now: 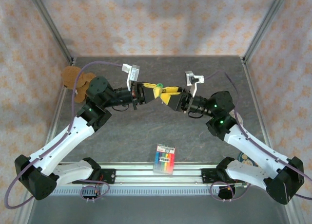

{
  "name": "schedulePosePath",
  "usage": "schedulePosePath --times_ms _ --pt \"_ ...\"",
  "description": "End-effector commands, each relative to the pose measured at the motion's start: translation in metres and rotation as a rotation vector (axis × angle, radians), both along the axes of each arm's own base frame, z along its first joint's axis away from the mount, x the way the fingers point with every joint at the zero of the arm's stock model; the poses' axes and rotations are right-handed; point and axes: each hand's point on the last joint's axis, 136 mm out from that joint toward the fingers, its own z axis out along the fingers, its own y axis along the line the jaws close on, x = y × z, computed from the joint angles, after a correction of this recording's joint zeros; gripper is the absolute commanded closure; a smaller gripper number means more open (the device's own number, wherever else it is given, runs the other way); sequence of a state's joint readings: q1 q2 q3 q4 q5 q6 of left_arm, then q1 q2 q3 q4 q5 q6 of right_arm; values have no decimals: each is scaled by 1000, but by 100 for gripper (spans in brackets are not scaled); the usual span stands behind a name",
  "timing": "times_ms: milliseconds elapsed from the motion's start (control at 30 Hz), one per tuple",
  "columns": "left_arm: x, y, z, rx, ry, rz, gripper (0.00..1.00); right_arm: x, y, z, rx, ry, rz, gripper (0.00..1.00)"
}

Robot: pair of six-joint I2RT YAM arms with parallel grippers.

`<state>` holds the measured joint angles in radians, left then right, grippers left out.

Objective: Remove the keys from the keyring

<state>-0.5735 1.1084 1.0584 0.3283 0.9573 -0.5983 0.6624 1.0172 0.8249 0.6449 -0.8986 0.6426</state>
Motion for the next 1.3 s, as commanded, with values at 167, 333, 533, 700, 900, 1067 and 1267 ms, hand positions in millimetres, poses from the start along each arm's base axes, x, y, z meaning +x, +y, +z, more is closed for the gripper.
schedulePosePath --times_ms 167,333,533,700,900,1067,1267 --pt "1 7 10 -34 -49 43 100 -16 -5 31 74 -82 31 82" --pt "1 12 9 -20 -59 73 100 -15 -9 26 41 -72 -4 88" --pt "1 19 4 -12 -55 99 100 -17 -11 18 -27 -58 -25 95" --pt "1 20 -1 -9 -52 98 100 -17 -11 17 -87 -48 -36 100" --pt "0 21 -6 5 -68 108 100 -6 -8 7 -179 -9 -73 100" --pt "5 29 -22 59 -82 182 93 7 -10 -12 -360 42 -137 100" --pt "14 43 -53 106 -89 304 50 17 -11 -35 -582 114 -150 100"
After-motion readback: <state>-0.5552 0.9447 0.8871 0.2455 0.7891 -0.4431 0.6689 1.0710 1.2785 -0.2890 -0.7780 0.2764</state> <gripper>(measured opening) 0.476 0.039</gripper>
